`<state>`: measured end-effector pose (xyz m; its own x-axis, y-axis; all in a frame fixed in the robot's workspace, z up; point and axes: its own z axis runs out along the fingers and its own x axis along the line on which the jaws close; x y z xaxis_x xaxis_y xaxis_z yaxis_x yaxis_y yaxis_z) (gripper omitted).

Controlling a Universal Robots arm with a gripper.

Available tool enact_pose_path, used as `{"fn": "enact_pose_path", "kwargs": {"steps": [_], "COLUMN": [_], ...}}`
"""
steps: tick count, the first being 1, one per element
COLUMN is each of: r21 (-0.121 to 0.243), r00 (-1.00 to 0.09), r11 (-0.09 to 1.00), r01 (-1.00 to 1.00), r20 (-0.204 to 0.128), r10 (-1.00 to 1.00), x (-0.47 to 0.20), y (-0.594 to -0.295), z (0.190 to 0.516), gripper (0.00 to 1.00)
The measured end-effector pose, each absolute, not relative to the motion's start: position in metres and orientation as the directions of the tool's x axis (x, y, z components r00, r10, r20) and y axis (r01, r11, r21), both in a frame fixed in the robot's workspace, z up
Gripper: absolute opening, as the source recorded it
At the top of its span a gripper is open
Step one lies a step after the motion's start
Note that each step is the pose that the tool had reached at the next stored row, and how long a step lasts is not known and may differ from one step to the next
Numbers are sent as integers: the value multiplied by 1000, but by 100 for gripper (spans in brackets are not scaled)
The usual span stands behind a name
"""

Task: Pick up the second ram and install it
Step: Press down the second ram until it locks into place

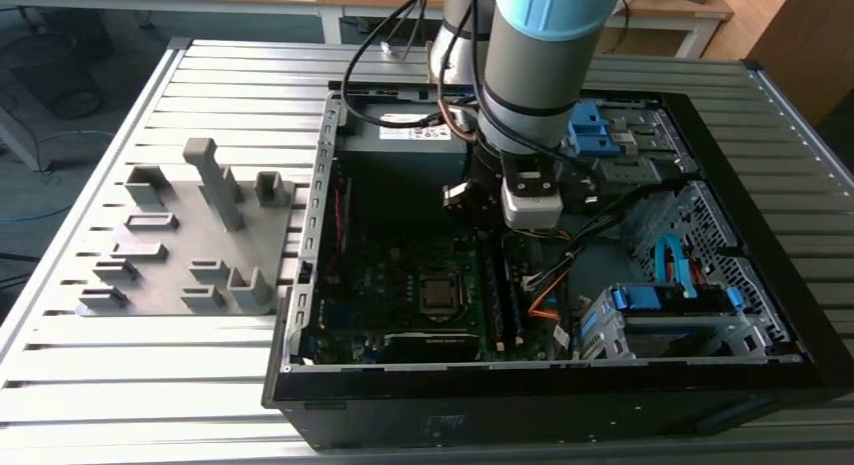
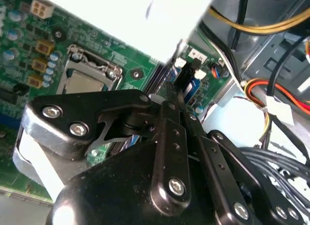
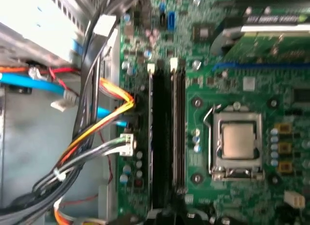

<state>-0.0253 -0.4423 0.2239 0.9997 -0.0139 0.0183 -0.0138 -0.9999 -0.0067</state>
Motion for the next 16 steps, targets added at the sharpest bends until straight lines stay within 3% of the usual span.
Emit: {"fn": "enact_pose_path", "kwargs": {"steps": [10, 16], "r21": [-2, 36], "r00": [1000, 1000], "r11": [-1000, -999], "r01": [-14, -14], "r20": [18, 19], "r10": [-14, -13], "x": [-26, -27], "y": [-474, -487], "z": [224, 224], "gripper": [10, 10]}}
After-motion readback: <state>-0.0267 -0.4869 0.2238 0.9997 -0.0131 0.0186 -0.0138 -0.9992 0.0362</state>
